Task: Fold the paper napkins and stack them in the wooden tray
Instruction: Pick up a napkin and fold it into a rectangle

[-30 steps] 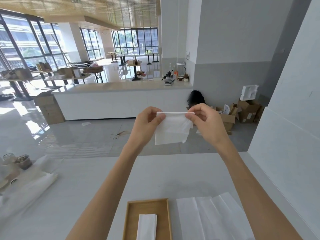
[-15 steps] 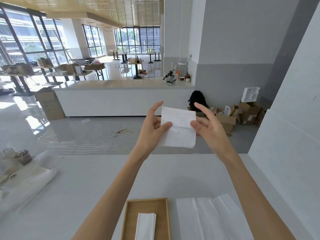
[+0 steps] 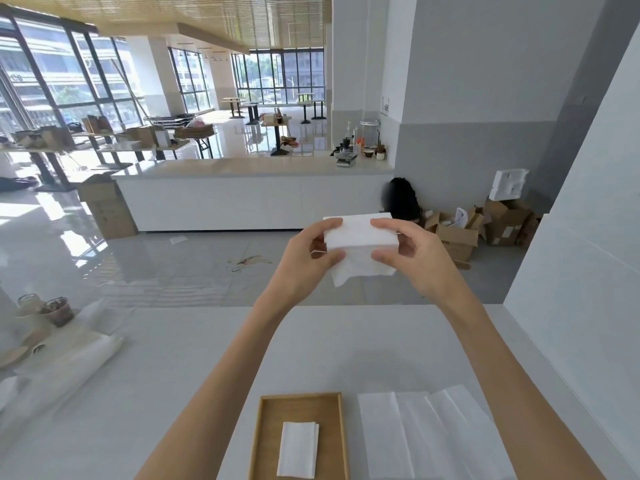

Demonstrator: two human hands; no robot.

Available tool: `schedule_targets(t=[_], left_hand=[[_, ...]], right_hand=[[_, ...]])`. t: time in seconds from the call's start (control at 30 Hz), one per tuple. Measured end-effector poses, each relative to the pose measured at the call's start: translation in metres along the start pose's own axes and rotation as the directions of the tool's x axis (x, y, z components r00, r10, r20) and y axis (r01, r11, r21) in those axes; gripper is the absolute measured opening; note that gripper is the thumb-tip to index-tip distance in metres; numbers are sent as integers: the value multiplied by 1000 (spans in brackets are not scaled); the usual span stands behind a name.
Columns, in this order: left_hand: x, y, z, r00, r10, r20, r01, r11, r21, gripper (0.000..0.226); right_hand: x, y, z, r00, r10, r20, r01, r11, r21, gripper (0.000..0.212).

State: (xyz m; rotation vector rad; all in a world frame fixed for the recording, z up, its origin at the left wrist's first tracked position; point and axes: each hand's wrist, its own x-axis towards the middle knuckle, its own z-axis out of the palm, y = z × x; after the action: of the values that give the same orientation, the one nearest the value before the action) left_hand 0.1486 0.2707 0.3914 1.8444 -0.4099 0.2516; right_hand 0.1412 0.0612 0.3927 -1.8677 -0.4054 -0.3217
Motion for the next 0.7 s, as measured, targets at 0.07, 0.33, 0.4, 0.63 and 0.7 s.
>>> schedule_targets(t=[0.07,0.33,0.4,0.63,0.7], left_hand=[[2,2,-2,1000,13,-11,-12,999,50,42],[10,13,-3,999,-3,38,-3,986,165,26],[12,17,-3,999,-37,39,29,983,182,37],[10,26,-1,961,-228,157,269,903,-334,24],[9,26,2,962,-229,147,268,897,-353,23]], right_hand=[[1,1,2,999,-31,-21,28,993,-115,44],[7,-8,-3,991,-63,-115,34,971,-238,14],[8,-11,-6,994,-44,-96,17,965,-262,21],[10,-15,-16,997,45,-63,-47,998,-38,41],[8,-17,-15,995,54,-88,-54,999,0,33]])
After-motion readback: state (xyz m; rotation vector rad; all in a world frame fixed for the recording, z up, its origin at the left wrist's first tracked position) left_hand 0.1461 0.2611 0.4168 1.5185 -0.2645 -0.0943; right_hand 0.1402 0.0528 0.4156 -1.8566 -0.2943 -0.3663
